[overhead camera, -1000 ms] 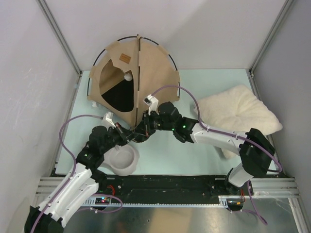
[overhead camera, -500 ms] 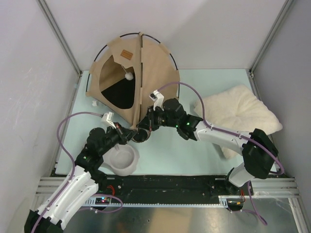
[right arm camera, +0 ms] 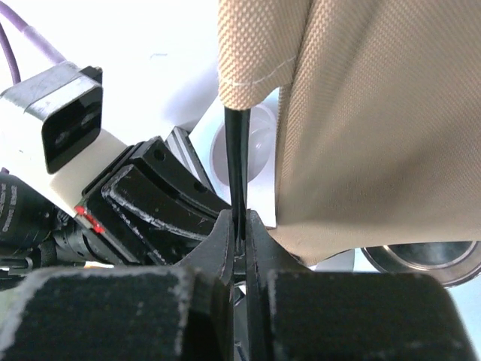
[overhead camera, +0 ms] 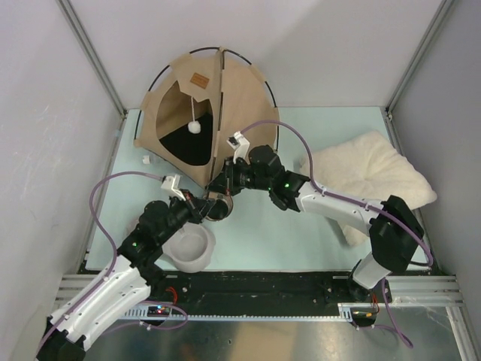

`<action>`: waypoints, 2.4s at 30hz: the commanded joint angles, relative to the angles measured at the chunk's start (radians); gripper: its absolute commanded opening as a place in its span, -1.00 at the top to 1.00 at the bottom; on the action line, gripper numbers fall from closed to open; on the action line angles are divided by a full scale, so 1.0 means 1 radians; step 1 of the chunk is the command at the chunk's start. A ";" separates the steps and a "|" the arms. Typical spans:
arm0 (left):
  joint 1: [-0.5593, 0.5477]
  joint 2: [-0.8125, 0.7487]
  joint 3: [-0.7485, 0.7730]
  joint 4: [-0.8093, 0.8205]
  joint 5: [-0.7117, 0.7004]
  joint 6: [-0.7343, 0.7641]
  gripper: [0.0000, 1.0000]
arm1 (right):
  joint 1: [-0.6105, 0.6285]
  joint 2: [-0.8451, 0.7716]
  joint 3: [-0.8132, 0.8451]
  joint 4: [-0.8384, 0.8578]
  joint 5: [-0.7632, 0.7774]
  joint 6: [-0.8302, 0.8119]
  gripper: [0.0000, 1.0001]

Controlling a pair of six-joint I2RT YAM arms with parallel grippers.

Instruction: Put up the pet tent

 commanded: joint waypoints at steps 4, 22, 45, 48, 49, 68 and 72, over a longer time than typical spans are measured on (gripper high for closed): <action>-0.137 -0.007 -0.027 -0.180 -0.080 0.074 1.00 | -0.091 0.008 0.138 0.218 0.177 0.005 1.00; -0.255 -0.032 -0.072 -0.182 -0.282 0.099 1.00 | -0.129 0.014 0.162 0.208 0.201 0.036 1.00; -0.263 0.014 -0.065 -0.181 -0.285 0.096 1.00 | -0.129 0.044 0.202 0.172 0.236 0.077 1.00; -0.263 0.023 -0.064 -0.181 -0.288 0.098 1.00 | -0.129 0.051 0.225 0.137 0.250 0.080 1.00; -0.262 0.027 -0.063 -0.181 -0.289 0.099 1.00 | -0.129 0.053 0.229 0.129 0.253 0.081 1.00; -0.265 0.035 -0.062 -0.182 -0.312 0.100 1.00 | -0.130 0.059 0.196 0.080 0.279 0.044 1.00; -0.265 0.035 -0.062 -0.182 -0.314 0.098 1.00 | -0.133 0.065 0.195 0.089 0.284 0.043 1.00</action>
